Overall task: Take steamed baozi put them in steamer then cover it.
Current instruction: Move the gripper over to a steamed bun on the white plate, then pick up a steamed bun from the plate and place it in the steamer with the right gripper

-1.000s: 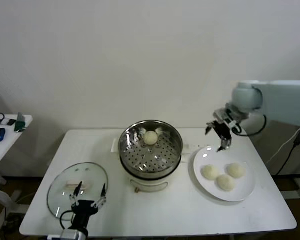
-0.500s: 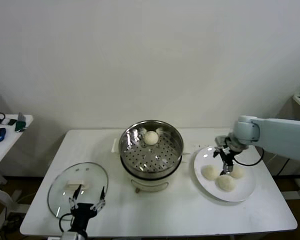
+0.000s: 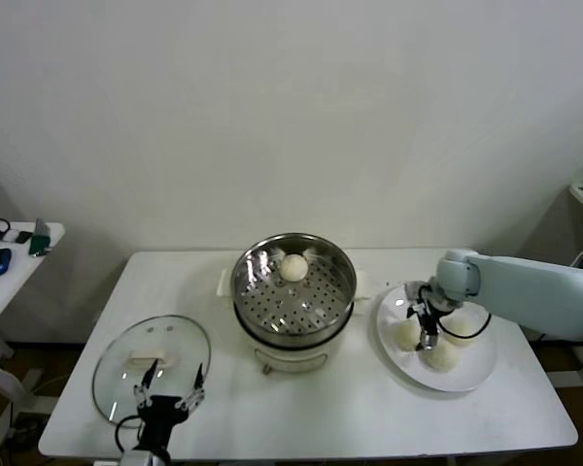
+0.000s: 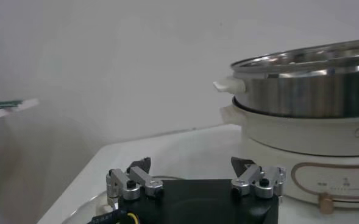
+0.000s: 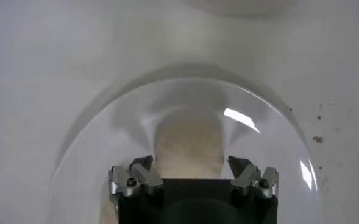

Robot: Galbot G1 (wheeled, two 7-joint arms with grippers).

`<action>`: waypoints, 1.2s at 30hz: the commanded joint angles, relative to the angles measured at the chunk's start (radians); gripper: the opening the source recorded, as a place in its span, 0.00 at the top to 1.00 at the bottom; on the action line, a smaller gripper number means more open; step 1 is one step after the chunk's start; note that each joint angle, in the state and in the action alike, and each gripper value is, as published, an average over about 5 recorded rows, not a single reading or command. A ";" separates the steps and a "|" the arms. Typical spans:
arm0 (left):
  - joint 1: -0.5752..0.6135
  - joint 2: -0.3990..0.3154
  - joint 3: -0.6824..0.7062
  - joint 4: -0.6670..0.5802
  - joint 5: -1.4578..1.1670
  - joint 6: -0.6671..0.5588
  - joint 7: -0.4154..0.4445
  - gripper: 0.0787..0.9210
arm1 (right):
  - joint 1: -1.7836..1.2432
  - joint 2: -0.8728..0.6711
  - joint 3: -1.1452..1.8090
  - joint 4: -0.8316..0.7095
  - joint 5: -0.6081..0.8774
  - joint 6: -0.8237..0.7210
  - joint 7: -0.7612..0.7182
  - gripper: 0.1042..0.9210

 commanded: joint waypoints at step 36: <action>0.004 0.017 0.017 -0.058 -0.009 0.004 -0.001 0.12 | 0.594 0.618 -0.167 0.221 0.556 -0.136 0.038 0.27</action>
